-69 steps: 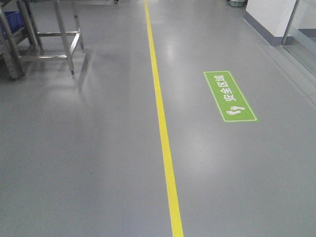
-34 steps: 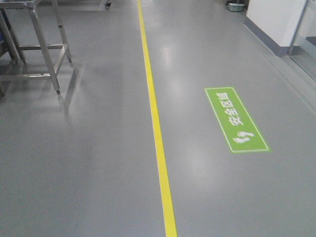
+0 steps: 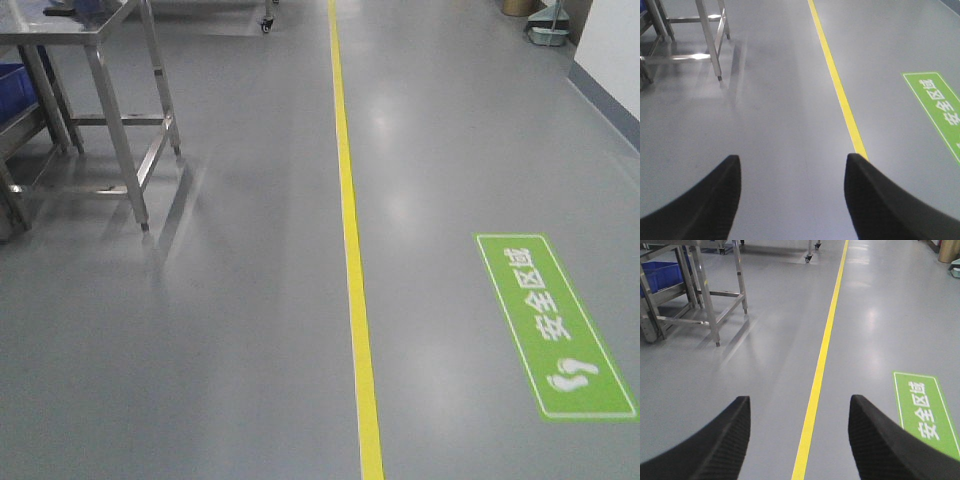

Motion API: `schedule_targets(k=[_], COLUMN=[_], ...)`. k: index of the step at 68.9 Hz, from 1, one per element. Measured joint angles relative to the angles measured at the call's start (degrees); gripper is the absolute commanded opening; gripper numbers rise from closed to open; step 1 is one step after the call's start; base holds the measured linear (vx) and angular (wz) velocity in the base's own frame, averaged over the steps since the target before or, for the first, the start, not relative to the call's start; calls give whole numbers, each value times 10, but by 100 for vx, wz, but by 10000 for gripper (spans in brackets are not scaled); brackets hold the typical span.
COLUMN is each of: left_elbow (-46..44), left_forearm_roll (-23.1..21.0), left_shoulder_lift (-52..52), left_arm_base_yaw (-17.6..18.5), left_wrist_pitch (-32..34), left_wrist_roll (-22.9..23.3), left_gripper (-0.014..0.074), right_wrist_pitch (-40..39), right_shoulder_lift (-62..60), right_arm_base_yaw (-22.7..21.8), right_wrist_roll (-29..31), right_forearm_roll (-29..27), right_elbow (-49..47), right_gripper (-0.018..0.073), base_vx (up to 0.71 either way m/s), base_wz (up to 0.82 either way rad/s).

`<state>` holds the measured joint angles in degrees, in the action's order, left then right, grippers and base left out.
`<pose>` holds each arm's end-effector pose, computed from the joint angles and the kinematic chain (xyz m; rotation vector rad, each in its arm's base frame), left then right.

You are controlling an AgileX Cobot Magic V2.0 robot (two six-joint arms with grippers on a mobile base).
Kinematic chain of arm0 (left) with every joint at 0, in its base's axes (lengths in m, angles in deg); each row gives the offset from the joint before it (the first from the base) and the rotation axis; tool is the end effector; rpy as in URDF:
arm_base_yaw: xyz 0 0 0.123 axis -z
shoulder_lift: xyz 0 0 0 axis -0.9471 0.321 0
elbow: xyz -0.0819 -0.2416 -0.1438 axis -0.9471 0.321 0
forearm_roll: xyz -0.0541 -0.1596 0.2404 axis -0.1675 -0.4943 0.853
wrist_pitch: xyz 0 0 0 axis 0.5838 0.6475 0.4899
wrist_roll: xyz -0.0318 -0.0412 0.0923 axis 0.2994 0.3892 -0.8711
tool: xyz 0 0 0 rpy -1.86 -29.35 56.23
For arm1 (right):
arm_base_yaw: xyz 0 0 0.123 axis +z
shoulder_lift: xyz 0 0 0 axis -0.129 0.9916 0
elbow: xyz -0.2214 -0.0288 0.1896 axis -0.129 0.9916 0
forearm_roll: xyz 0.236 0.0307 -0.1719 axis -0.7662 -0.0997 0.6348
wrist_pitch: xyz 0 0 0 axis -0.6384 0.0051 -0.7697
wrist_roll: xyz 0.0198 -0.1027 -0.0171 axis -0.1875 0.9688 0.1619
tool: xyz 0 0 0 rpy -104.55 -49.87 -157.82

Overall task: Move and align brake pads A on conveyor
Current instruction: 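Drive the base toward the stainless steel table by the blue bins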

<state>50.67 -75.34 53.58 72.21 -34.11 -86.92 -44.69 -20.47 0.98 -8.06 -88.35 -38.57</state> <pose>0.1018 -0.0087 0.2998 0.0610 2.0322 -0.0766 0.0941 0.0176 0.3071 -0.1819 1.8603 0.1184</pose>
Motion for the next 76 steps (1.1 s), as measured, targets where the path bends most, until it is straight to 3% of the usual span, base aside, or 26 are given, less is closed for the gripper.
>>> schedule_targets(k=[76], left_elbow=[0], left_forearm_roll=[0], left_shoulder_lift=[0], left_arm_base_yaw=[0], left_wrist_pitch=[0], left_wrist_roll=[0], left_gripper=[425], right_wrist_pitch=[0], right_shoulder_lift=[0], right_arm_base_yaw=[0], right_wrist_roll=[0], right_forearm_roll=[0], right_elbow=[0], right_gripper=[414], base_vx=[74], base_wz=[-3])
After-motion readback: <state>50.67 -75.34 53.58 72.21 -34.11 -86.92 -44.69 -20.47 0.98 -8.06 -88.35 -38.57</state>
